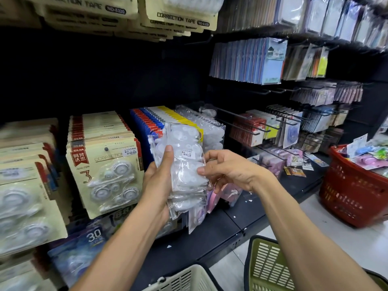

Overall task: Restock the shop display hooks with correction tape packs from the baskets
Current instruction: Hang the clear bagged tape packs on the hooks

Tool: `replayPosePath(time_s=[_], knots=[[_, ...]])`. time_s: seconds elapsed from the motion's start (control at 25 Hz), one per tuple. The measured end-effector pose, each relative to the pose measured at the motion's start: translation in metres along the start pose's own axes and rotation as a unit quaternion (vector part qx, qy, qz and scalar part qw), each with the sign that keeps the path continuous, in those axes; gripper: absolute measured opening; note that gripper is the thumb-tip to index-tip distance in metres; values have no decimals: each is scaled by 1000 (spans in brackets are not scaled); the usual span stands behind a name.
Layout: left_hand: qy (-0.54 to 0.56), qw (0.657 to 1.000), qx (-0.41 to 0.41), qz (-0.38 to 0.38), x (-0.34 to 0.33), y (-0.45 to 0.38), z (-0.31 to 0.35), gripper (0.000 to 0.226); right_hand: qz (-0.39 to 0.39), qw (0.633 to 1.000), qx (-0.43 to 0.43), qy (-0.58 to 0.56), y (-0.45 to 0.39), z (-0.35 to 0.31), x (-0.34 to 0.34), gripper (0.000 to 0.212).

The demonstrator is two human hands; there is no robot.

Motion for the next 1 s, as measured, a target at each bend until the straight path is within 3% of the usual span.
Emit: replayPosePath(time_s=[0.08,0.24,0.36,0.44,0.52,0.6,0.72,0.84,1.0], knots=[[-8,1000,-6,2,0,4,4,56,10,1000,5,-11,1,-2,2,22],[14,1000,-14,20,6,2,5,100,66,991,27,-113,0,-7,7,23],[19,999,-18,40,9,-1,5,131,190,957,67,-209,2,0,30,28],[27,999,-19,43,10,-2,6,140,309,907,83,-273,9,15,57,29],[26,999,-12,40,9,-3,5,117,393,861,68,-316,19,36,81,37],[31,999,-11,43,11,-4,4,89,439,841,39,-315,28,54,95,50],[20,999,-11,38,9,-6,2,101,464,831,30,-305,35,63,102,55],[21,999,-11,39,8,-5,-1,88,466,834,33,-294,36,63,105,59],[19,999,-10,27,6,-3,-3,89,484,823,44,-294,36,63,108,45]])
Point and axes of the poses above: each hand's wrist, its own y-axis away from the middle knuckle, its own x-axis out of the back of the hand, z = x × y, the point moved 5 cm from there along -y, towards the middle knuckle
